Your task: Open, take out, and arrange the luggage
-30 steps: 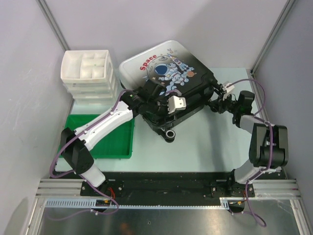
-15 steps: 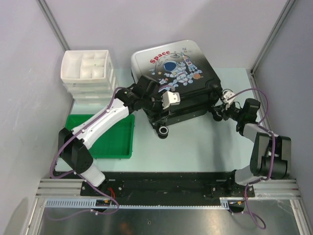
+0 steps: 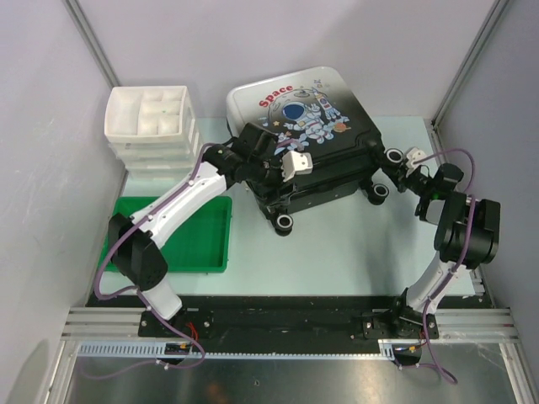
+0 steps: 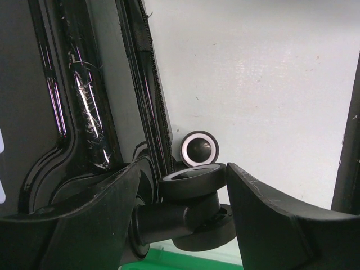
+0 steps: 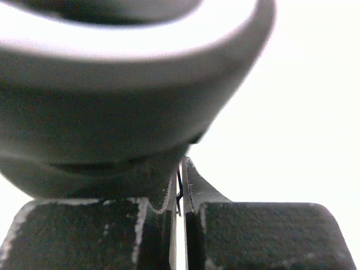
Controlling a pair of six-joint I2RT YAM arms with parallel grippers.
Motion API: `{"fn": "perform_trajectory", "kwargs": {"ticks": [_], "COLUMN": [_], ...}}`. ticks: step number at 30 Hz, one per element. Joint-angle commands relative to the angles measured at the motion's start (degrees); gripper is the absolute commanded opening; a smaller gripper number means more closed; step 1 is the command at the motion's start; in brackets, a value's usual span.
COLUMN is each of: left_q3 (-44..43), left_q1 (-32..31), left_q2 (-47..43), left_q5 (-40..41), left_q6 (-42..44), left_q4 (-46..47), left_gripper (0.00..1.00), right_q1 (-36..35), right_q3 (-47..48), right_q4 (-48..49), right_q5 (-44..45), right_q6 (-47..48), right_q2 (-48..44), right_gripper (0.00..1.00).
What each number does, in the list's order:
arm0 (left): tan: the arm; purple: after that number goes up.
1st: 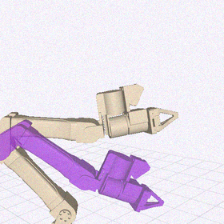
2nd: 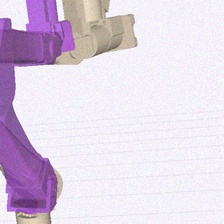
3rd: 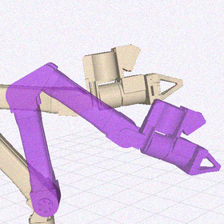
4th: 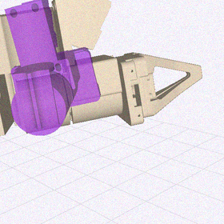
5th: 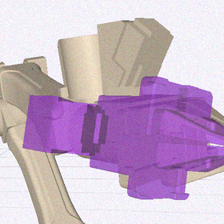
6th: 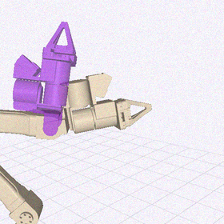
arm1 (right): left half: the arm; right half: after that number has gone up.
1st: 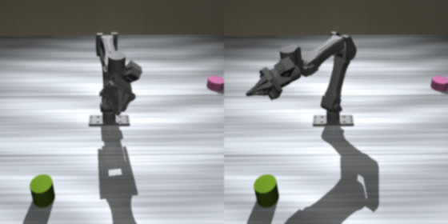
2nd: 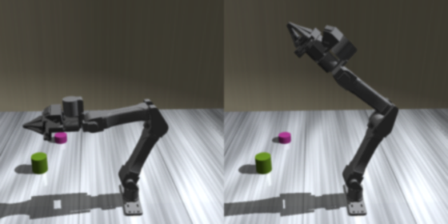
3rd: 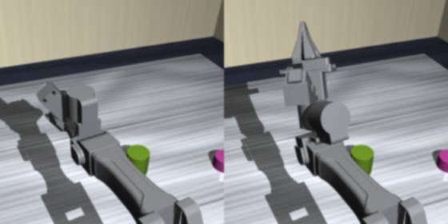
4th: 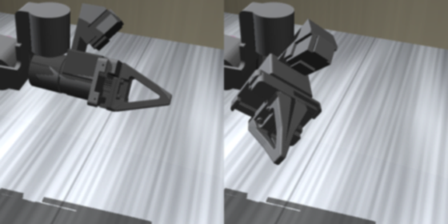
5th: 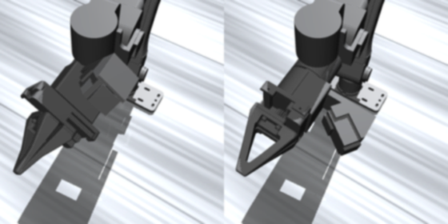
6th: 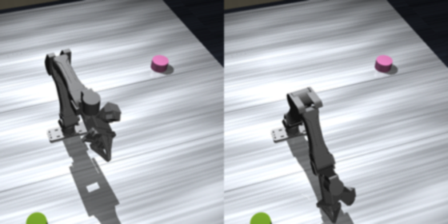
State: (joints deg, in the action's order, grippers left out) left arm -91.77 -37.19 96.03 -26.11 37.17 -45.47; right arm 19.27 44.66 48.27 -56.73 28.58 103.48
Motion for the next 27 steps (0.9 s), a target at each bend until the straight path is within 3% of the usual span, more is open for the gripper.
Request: {"fn": "perform_trajectory", "kwargs": {"ticks": [1, 10, 16, 22, 25, 26, 27], "left_q3": [0.63, -1.05, -1.05, -1.84, -2.71, -3.15, -4.46], "left_q1": [8.1, 8.63, 8.63, 8.63, 8.62, 8.63, 8.54], "left_q2": [5.92, 7.59, 7.6, 7.59, 7.77, 7.68, 7.42], "left_q5": [18.55, 18.11, 16.44, 14.25, 12.58, 11.79, 10.56], "left_q6": [2.91, 4.4, 5.28, 4.93, 4.14, 3.71, 2.05], "left_q4": [-4.62, -4.62, -4.54, -4.54, -4.54, -4.54, -4.62], "left_gripper": [0.72, 0.72, 0.72, 0.73, 0.73, 0.73, 0.75], "right_q1": [6.13, 1.93, -2.04, -5.55, -7.31, -7.66, -8.1], "right_q3": [8.93, 19.22, 28.62, 41.43, 51.18, 60.53, 65.94], "right_q4": [4.2, 1.39, -6.95, -19.6, -31.79, -42.62, -47.61], "right_q5": [12.79, 8.04, 9.71, 9.88, 10.33, 9.37, 8.57], "right_q6": [-5.62, -11.96, -15.12, -16.88, -19.87, -21.79, -23.12], "right_q2": [4.0, 11.91, 17.27, 23.77, 30.69, 32.99, 35.1], "right_gripper": [0.0, 0.0, 0.0, 0.0, 0.0, 0.0, 0.0]}}
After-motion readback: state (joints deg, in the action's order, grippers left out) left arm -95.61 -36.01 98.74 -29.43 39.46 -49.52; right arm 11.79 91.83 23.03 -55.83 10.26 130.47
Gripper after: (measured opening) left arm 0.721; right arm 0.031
